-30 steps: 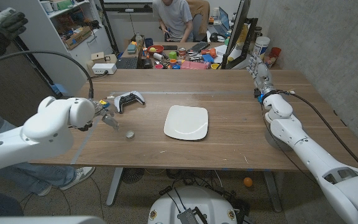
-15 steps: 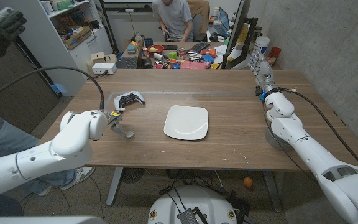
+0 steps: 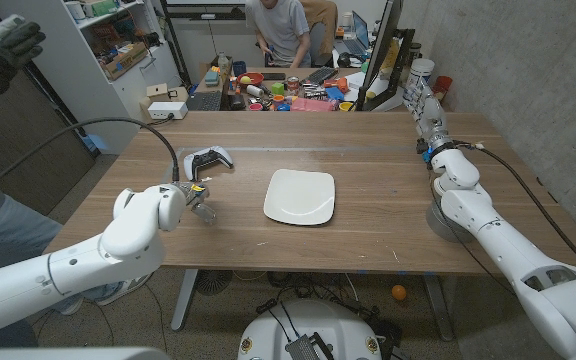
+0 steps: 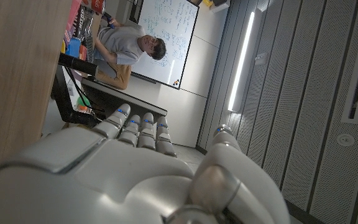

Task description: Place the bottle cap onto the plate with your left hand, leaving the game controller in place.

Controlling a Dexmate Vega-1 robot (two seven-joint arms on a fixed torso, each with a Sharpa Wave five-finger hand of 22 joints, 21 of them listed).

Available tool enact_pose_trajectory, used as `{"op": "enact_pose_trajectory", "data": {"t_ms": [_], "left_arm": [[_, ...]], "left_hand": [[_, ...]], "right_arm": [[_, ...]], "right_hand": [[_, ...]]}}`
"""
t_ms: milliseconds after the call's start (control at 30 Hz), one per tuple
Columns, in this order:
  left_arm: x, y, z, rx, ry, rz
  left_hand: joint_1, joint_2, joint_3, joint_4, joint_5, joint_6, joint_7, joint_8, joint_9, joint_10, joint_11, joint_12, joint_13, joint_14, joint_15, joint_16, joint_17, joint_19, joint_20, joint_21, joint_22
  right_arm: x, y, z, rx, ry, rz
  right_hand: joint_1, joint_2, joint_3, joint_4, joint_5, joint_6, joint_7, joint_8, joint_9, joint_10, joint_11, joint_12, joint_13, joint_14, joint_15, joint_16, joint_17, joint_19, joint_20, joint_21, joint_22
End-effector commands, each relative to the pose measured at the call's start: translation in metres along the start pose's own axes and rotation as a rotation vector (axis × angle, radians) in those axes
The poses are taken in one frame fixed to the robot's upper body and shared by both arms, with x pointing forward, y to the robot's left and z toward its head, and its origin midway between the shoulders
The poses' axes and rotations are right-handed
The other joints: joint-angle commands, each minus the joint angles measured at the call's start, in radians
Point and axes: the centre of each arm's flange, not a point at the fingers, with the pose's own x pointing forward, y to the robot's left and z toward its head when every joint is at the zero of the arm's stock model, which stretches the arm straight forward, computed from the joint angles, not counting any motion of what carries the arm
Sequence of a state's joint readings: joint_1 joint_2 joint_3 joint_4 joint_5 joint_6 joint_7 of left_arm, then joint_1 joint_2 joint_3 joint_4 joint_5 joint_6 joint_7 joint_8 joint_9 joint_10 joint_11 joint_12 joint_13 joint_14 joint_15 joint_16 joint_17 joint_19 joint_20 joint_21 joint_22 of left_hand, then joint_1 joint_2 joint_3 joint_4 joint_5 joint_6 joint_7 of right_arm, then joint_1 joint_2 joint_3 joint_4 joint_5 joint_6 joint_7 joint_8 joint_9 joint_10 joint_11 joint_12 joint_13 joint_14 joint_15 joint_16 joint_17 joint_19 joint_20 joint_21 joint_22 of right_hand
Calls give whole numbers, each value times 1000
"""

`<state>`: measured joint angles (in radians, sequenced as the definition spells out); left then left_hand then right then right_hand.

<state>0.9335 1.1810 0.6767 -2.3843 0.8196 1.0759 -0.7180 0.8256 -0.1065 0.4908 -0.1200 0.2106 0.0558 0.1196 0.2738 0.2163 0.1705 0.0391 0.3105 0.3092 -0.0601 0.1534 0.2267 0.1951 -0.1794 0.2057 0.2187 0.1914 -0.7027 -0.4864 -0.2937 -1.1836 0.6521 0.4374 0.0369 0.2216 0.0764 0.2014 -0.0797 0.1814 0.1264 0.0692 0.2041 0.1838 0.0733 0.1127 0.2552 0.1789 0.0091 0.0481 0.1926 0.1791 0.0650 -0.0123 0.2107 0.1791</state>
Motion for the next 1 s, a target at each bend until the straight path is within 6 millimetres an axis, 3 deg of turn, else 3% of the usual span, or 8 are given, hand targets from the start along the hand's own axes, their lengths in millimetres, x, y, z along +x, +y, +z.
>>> {"op": "enact_pose_trajectory", "data": {"t_ms": [33, 233, 333, 433, 500, 567, 700, 1000], "left_arm": [[-7, 11, -6, -16, 41, -26], [-8, 13, -7, -20, 50, -25], [-6, 9, -5, -31, 37, -17], [-3, 5, -3, -57, 35, -12], [-2, 3, -2, -79, 27, -11], [0, 2, -1, -93, 13, -13], [5, -3, 3, -119, 2, -33], [13, -16, 13, -176, -29, -60]], "left_hand": [[1, 11, -2, -2, 0, -3, 16, -2, 5, 0, 6, -1, 4, 6, 11, 4, 0, -251, 7, 10, 2], [11, 23, 0, -2, -2, 6, 18, -1, 5, 8, 8, -1, 6, 18, 6, 7, -1, -217, 2, 22, 3], [19, 28, -7, -2, -8, 3, 9, -7, 4, -17, 24, -15, 9, 24, 19, 5, -4, -116, 4, 55, 5], [27, 29, -28, -1, -12, -94, -6, -54, 3, -169, 70, -76, 6, -45, 48, -32, -6, 9, 10, 81, 0], [34, 32, -38, -2, -12, -142, -22, -70, 3, -265, 78, -106, 2, -61, 53, -35, -6, 65, 11, 90, -1], [39, 38, -41, -1, -12, -167, -15, -76, 4, -292, 86, -110, 1, -65, 53, -34, -5, 102, 11, 98, 0], [59, 40, -54, -7, -17, -161, -14, -64, 4, -248, 80, -79, -6, 7, 40, -13, -5, 261, 11, 142, 3], [78, 42, -62, -12, -21, -119, -9, -47, 4, -197, 61, -57, -9, 46, 33, -8, -6, 336, 13, 155, -1]], "right_arm": [[-4, -6, 1, -10, 22, -23], [-7, -9, -4, -5, 29, -23], [-8, -10, -6, -5, 35, -18], [-9, -11, -6, -11, 35, -16], [-9, -11, -5, -11, 30, -16], [-9, -11, -3, -14, 26, -16], [-7, -9, -2, -13, 23, -11], [-7, -7, -4, -9, 25, -12]], "right_hand": [[-10, -2, -6, 0, 5, 1, -6, -2, 2, -5, 4, -5, 4, 5, 5, -2, 4, 1, 5, -2, 3], [-13, -2, -7, 2, 5, 1, -5, -3, 2, -3, 7, -6, 4, 5, 5, -3, 4, 0, 7, -3, 3], [-14, -2, -7, 2, 5, 2, -6, -3, 2, -2, 6, -6, 4, 6, 6, -2, 5, 0, 7, -3, 3], [-15, -2, -8, 2, 6, 3, -8, -3, 2, -1, 4, -7, 4, 8, 6, -2, 5, 0, 7, -4, 3], [-16, -2, -8, 3, 6, 3, -8, -3, 2, 0, 2, -7, 4, 8, 7, -2, 4, 0, 7, -4, 3], [-16, -3, -9, 3, 6, 4, -8, -3, 2, 1, 2, -7, 4, 8, 5, -2, 4, 1, 7, -4, 3], [-17, -3, -9, 3, 6, 5, -9, -3, 2, 2, 1, -8, 4, 10, 4, -2, 4, 1, 7, -4, 3], [-19, -4, -10, 3, 7, 5, -10, -4, 2, 4, 1, -9, 4, 11, 5, -2, 4, 2, 8, -4, 3]]}}
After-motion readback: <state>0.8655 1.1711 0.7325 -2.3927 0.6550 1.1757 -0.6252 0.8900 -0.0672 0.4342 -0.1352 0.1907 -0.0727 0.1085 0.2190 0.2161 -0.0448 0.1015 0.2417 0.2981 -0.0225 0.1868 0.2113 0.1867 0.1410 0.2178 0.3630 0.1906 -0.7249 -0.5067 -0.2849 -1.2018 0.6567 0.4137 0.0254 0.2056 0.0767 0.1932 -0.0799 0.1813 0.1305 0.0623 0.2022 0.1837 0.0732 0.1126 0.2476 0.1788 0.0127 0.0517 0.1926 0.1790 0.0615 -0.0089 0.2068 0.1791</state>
